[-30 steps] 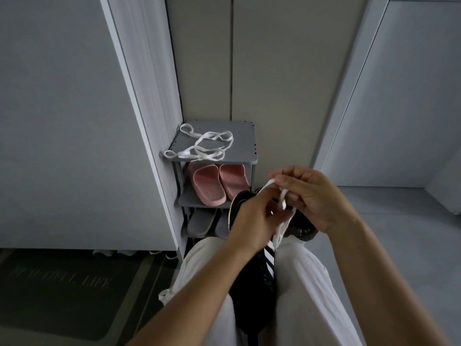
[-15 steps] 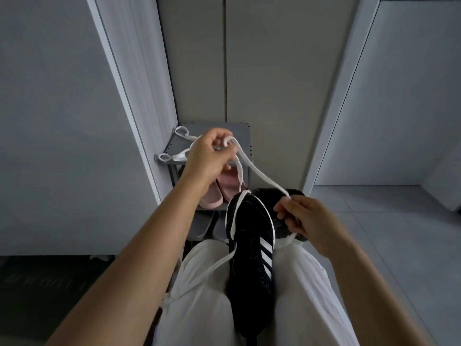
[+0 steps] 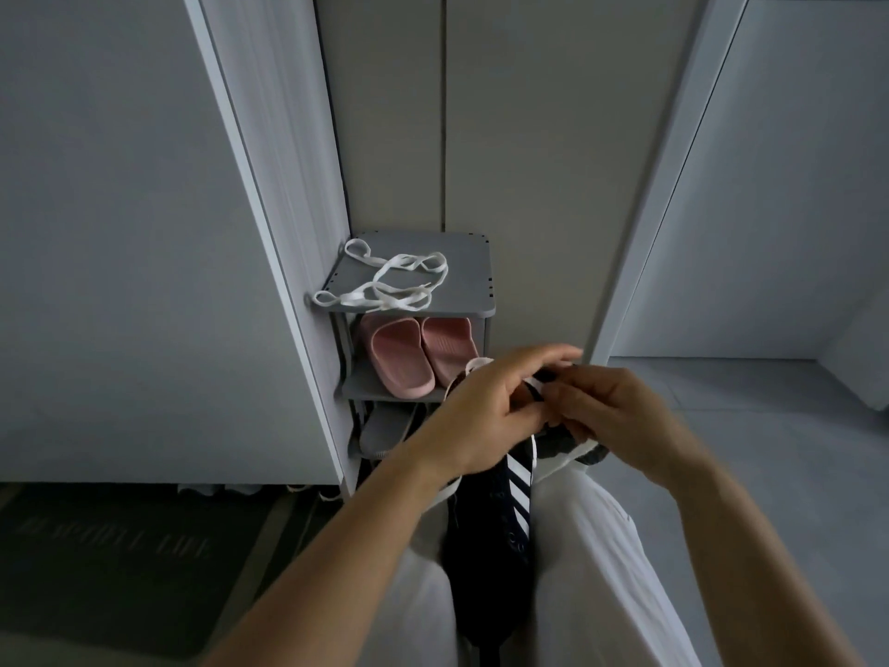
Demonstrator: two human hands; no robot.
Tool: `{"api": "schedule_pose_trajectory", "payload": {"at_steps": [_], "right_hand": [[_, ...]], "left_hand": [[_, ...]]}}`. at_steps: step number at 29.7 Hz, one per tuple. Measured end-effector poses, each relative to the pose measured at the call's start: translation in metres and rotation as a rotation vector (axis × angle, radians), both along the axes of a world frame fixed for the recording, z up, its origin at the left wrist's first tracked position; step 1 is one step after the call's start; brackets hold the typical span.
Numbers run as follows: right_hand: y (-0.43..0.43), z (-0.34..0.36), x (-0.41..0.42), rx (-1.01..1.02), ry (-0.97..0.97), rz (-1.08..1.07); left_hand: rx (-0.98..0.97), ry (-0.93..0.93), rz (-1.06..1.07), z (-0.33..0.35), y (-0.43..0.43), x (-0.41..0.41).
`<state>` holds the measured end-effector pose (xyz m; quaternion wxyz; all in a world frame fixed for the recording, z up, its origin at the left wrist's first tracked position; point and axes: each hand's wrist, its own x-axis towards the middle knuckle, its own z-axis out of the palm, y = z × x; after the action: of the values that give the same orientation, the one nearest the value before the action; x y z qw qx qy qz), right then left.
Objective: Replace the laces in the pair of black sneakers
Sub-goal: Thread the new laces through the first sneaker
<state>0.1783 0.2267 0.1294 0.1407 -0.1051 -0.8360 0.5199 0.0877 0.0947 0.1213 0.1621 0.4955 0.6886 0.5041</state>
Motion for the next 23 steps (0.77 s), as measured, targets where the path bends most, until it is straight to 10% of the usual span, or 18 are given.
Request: {"api": "schedule_pose_trajectory", "payload": {"at_steps": [13,17,23], "right_hand": [[0.046,-0.031,0.007,-0.151,0.148,-0.375],[0.010,-0.039,0.000,0.099,0.142,-0.123],[0.000,-0.044,-0.002,-0.169,0.182,-0.007]], "left_hand": [[-0.180,0.126,0.316,0.003,-0.046,-0.047],[-0.135,0.093,0.211,0.004,-0.029,-0.011],[-0.151,-0.212,0.157,0.003,-0.024,-0.009]]}}
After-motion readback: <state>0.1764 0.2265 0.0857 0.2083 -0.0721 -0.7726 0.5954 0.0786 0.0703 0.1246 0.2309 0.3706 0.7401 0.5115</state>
